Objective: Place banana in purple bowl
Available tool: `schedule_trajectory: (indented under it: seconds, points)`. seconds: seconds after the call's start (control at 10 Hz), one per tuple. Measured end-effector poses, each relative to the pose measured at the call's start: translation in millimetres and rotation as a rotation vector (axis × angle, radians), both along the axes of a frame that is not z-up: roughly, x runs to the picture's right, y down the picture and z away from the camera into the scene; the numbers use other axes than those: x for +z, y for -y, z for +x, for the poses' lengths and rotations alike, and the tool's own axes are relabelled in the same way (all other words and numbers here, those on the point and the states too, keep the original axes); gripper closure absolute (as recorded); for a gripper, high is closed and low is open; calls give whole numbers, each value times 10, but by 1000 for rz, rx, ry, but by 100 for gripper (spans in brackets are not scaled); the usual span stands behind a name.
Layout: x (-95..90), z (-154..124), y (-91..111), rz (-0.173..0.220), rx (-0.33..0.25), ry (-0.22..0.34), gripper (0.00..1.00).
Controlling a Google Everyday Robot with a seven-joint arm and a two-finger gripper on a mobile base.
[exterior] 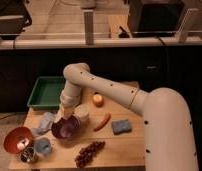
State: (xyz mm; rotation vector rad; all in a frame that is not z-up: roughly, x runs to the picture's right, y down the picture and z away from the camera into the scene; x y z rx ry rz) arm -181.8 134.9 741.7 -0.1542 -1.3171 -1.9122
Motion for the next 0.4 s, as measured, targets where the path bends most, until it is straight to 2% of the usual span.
schedule_trajectory:
  seconds: [0.1, 0.2, 0.4]
  points:
    - [-26, 25, -21, 3, -34, 10, 100]
    - [-62, 43, -55, 15, -70, -5, 100]
    - [-212, -68, -168, 50, -159, -7, 100]
